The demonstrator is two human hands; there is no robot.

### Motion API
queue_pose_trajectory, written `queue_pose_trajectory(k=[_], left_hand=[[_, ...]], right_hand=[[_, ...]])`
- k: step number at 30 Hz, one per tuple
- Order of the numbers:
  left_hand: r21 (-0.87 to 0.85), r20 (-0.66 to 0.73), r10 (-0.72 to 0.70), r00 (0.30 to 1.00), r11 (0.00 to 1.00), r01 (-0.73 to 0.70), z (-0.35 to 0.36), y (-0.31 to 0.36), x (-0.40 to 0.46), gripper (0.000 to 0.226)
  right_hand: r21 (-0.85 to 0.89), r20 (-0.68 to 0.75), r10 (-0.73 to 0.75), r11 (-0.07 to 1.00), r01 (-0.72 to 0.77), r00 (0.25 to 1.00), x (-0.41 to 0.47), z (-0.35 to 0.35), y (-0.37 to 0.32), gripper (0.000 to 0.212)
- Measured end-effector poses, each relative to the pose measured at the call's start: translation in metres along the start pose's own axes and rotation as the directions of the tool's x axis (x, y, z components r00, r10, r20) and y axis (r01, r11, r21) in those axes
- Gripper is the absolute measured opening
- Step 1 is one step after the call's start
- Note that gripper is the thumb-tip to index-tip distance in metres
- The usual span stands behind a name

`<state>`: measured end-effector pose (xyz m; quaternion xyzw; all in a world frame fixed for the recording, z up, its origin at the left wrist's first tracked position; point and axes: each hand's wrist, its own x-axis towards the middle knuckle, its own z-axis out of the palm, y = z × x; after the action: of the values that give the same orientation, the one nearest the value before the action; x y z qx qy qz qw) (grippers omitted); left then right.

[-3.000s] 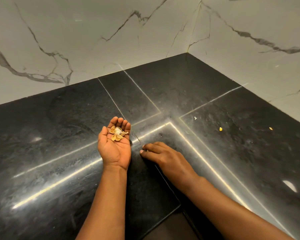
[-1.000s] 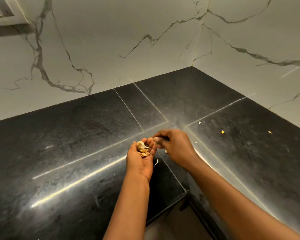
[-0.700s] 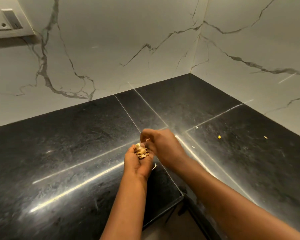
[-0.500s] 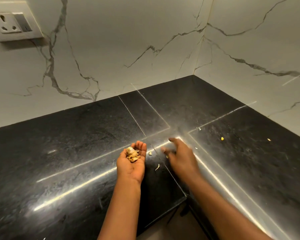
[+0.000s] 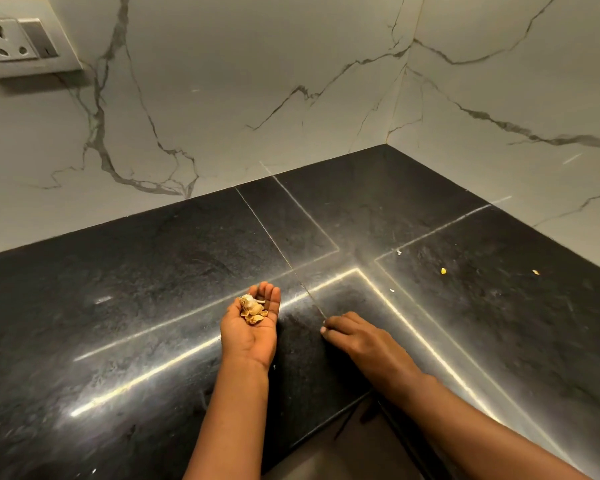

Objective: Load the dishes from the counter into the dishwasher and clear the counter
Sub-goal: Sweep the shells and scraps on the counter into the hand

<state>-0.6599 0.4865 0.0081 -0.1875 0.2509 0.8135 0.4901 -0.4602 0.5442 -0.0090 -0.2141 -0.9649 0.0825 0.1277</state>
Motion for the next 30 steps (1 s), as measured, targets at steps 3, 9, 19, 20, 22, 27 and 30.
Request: queue_pose_trajectory(k=[3,9,19,20,22,27,30], left_hand=[[0.039,0.002,-0.011,1.0,0.999,0.011,0.004,-0.007,-0.003,0.032],[0.152,-0.01,-0.052,0.999,0.987,0.053,0.011,-0.029,-0.018,0.035],[0.13,-0.012,-0.275,0.961,0.953,0.274,0.03,-0.086,-0.029,0.034],[0.14,-0.006,-0.276,0.961,0.951,0.274,0.035,-0.092,-0.029,0.034],[0.155,0.01,-0.251,0.968,0.957,0.247,0.042,-0.101,-0.026,0.034],[0.171,0.011,-0.252,0.968,0.954,0.247,0.05,-0.128,-0.023,0.035],[0.209,0.012,-0.271,0.962,0.942,0.263,0.055,-0.144,-0.021,0.035]], right_hand=[[-0.123,0.002,0.003,0.992,-0.002,1.0,0.007,0.0,-0.002,0.014],[0.405,-0.096,0.573,0.77,-0.494,0.814,0.03,0.0,0.005,0.009],[0.31,-0.197,0.281,0.927,-0.212,0.939,0.034,-0.051,-0.024,0.013],[0.327,-0.24,0.308,0.919,-0.222,0.921,0.032,-0.057,-0.015,0.011],[0.402,-0.338,0.406,0.878,-0.26,0.849,0.025,-0.071,0.006,0.012],[0.25,-0.419,0.688,0.715,-0.653,0.593,-0.011,-0.068,0.119,0.019],[0.13,-0.255,0.763,0.636,-0.761,0.594,-0.025,-0.049,0.169,0.018]])
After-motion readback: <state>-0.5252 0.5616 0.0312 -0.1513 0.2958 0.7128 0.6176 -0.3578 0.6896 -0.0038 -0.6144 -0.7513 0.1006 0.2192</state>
